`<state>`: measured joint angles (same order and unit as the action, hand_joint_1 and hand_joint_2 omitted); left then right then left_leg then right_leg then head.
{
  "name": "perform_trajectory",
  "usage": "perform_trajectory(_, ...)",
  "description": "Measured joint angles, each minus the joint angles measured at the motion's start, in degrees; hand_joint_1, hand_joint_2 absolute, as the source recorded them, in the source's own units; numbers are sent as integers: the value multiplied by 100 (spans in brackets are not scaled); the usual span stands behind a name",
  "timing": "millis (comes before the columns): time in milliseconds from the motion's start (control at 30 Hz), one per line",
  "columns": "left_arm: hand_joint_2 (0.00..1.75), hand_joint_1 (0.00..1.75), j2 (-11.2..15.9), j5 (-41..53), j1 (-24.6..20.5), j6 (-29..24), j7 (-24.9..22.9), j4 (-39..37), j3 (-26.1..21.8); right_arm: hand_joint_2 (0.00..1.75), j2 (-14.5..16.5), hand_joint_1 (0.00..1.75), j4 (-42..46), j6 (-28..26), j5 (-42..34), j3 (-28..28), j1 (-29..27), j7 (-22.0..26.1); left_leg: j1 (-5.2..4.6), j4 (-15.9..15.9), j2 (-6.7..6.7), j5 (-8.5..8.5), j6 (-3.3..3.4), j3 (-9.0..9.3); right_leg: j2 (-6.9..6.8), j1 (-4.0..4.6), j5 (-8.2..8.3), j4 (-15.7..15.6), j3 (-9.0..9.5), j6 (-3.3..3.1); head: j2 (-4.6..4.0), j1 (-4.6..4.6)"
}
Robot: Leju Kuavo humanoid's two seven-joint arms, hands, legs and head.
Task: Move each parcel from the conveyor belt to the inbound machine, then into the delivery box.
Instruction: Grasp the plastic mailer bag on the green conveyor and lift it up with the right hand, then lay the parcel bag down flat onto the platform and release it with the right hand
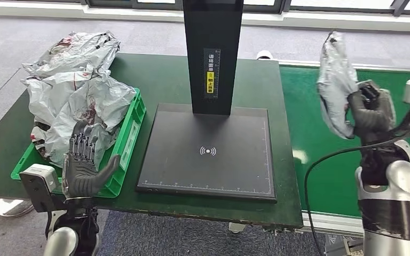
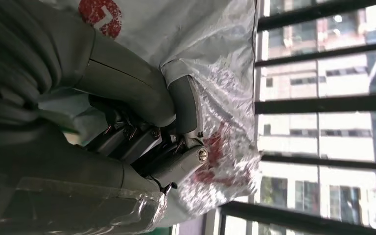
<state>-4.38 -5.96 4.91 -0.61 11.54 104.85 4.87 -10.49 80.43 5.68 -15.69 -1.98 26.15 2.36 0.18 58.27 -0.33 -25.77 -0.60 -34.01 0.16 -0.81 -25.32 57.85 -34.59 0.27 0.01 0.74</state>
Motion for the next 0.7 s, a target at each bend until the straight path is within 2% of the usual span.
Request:
perform_trajectory(133, 175, 0, 90, -7, -54, -3, -2, -44, 101, 175, -44, 175, -304, -49, -32, 743, 86, 92, 1, 0, -18, 5, -3, -2, -11, 1, 0, 0, 0, -1, 0, 0)
perform_trajectory(267, 175, 0, 144, -9, -68, -5, -2, -62, 122, 175, -116, 175, -431, -68, -96, 1022, 120, 82, 1, 0, -23, 6, -5, -9, -12, 0, 0, 0, 0, -1, -1, 0)
perform_trajectory(400, 175, 0, 198, -11, -97, -7, -5, -80, 167, 175, -121, 175, -553, 110, -28, 1337, 146, -132, 1, -1, -22, 5, -5, -11, -11, 0, -1, 0, 0, 0, 0, 0)
perform_trajectory(500, 175, 0, 259, -48, -135, -6, -22, -108, 221, 175, 40, 175, -790, 155, 140, 1815, 150, -202, 4, -2, -16, 5, -7, -6, -6, 5, -1, 0, -1, -2, 0, 2)
perform_trajectory(700, 175, 0, 331, -68, -211, -4, -39, -162, 342, 175, 556, 175, -1382, 133, 163, 2753, 140, -203, 17, -4, -13, 9, -18, -5, -5, 23, 0, 1, -3, -9, 1, 0)
